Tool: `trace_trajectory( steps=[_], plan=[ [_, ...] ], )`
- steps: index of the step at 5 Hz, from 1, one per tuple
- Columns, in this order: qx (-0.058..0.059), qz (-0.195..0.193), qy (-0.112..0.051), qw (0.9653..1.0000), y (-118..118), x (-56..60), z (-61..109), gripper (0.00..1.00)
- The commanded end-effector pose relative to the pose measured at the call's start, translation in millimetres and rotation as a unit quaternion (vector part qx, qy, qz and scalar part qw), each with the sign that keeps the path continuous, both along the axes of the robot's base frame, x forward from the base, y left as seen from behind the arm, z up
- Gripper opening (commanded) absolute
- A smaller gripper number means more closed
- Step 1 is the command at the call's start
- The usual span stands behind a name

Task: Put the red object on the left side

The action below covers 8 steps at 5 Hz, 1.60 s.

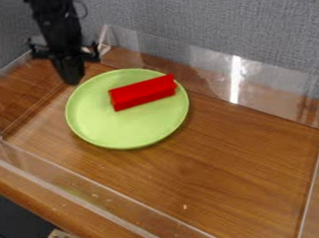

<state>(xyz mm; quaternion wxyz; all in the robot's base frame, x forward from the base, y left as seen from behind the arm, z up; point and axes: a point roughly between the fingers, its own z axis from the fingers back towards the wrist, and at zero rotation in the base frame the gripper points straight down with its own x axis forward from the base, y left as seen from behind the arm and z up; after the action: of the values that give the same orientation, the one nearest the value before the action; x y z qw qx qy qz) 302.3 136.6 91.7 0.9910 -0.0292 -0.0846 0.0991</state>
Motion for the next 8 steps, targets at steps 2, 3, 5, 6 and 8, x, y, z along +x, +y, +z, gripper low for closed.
trace_trajectory(
  steps=[2, 3, 5, 6, 8],
  plan=[
    [-0.004, -0.097, -0.022, 0.9951, -46, 25.3, 10.3, 1.00],
    [-0.008, -0.110, -0.016, 0.9938, -53, 40.7, -1.6, 1.00],
    [-0.012, -0.095, 0.010, 0.9954, -37, 52.1, -41.2, 1.00],
    [-0.012, -0.074, 0.014, 0.9971, -25, 52.8, -51.2, 0.00],
    [-0.010, -0.008, -0.019, 0.9997, -4, 39.1, -20.6, 0.00]
  ],
)
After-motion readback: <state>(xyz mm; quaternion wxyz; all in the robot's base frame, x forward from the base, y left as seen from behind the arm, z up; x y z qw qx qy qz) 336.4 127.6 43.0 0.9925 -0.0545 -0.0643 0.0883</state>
